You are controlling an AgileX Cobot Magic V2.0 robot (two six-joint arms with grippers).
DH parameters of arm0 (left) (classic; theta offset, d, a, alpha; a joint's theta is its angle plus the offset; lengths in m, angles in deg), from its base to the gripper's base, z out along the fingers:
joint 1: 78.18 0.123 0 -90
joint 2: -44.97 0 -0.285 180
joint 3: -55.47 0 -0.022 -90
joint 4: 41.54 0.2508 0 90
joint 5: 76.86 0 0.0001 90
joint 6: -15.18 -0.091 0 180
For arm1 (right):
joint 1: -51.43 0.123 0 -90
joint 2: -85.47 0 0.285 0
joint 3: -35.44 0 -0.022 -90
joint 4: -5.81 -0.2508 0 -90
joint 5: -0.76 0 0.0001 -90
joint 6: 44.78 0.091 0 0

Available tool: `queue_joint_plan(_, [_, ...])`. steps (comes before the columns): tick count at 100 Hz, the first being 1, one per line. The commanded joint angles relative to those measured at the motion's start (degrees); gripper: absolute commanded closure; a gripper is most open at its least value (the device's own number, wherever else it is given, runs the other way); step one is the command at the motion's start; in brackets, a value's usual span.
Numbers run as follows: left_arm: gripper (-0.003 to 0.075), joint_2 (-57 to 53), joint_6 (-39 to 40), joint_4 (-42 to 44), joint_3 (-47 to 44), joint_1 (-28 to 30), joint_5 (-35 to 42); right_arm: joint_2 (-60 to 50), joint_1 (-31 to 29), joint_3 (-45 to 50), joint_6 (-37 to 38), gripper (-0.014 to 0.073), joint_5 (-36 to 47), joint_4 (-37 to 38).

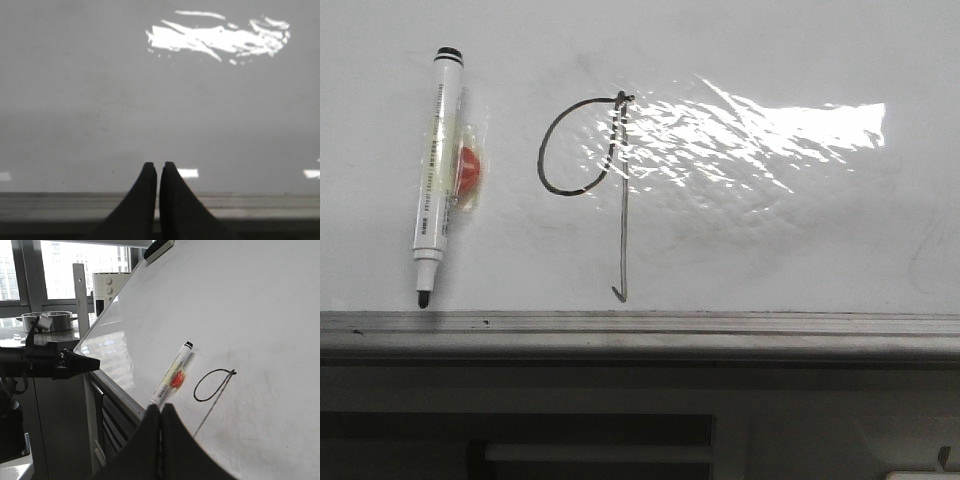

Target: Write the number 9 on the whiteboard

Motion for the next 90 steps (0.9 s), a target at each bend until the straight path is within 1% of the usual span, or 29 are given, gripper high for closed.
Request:
queue_joint_plan(1, [0.0741, -1.70, -4.88, -1.08, -1.09, 0.79, 0.94, -0.42, -0.03, -1.37, -0.36, 0.0656, 4.75, 0.88])
queue_joint_plan(7, [0.0741, -1.70, -5.48, -1.60, -1.09, 1.17, -0.54, -0.42, -0.03, -1.37, -0.36, 0.0656, 4.75, 0.88])
queue_joint_plan(90, [0.0741, -1.60, -5.48, -1.60, -1.09, 1.70, -0.32, -0.42, -0.03, -1.37, -0.36, 0.0656, 4.75, 0.88])
